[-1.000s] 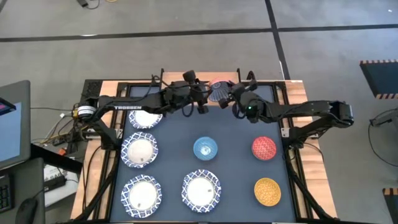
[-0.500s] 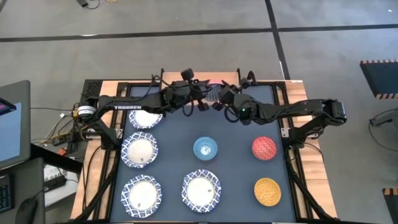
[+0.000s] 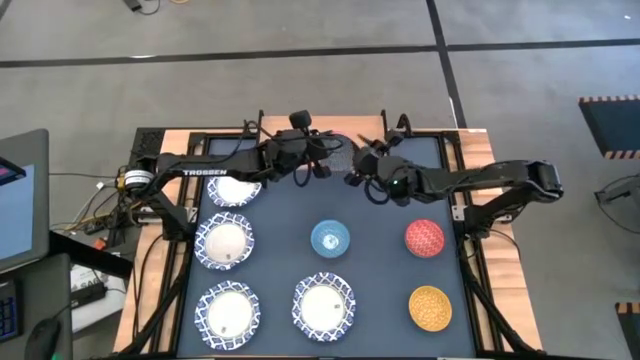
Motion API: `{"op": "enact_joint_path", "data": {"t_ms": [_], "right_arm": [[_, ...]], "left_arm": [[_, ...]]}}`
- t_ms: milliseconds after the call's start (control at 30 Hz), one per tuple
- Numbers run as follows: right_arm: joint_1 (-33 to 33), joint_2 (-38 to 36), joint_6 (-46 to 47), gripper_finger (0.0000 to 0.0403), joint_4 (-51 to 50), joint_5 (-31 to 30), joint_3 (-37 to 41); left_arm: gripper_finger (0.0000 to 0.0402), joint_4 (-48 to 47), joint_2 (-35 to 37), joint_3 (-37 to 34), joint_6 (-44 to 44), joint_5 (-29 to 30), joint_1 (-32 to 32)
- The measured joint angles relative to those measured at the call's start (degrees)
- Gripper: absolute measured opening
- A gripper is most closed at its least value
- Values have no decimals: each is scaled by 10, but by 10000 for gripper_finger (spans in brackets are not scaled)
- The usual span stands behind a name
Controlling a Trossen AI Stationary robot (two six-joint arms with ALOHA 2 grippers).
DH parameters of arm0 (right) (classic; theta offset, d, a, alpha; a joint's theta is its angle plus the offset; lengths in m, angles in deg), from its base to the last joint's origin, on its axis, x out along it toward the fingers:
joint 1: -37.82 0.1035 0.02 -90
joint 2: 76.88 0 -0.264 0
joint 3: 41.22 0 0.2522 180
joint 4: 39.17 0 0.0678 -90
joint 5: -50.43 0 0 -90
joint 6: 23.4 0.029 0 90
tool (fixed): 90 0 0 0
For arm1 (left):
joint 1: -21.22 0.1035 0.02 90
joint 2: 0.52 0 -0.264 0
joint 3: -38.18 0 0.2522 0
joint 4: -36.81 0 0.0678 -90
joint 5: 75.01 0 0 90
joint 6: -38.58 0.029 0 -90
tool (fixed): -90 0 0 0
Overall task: Place and stack bowls onto a shelf
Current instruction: Put the dark blue patterned bowl on the shelf
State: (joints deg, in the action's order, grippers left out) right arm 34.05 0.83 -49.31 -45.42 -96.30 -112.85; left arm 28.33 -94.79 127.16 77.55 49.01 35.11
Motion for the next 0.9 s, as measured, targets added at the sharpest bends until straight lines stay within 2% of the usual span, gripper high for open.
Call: {"op": "enact_joint_path", "data": {"t_ms": [100, 167, 233, 300, 433, 567, 700, 900], "right_arm": [[-2, -32, 12, 195, -77, 100, -16], [-1, -50, -5, 219, -138, 202, -16], [-6, -56, -36, 230, -175, 295, -15], [-12, -50, -96, 232, -187, 344, -16], [-9, -12, -221, 224, -187, 329, -15], [-6, 26, -295, 218, -160, 287, -16], [-18, 60, -330, 217, -145, 245, -16], [-32, 79, -324, 204, -181, 241, -40]], "left_arm": [[0, -12, 2, -2, 13, 7, 5], [0, -25, 8, -2, 5, 4, 11], [0, -32, 18, -1, -24, -24, 19], [0, -37, 23, -1, -58, -53, 27], [0, -36, 29, -1, -109, -117, 39], [0, -46, 29, 0, -112, -126, 39], [0, -53, 29, 0, -107, -128, 40], [0, -55, 29, 0, -109, -133, 38]]}}
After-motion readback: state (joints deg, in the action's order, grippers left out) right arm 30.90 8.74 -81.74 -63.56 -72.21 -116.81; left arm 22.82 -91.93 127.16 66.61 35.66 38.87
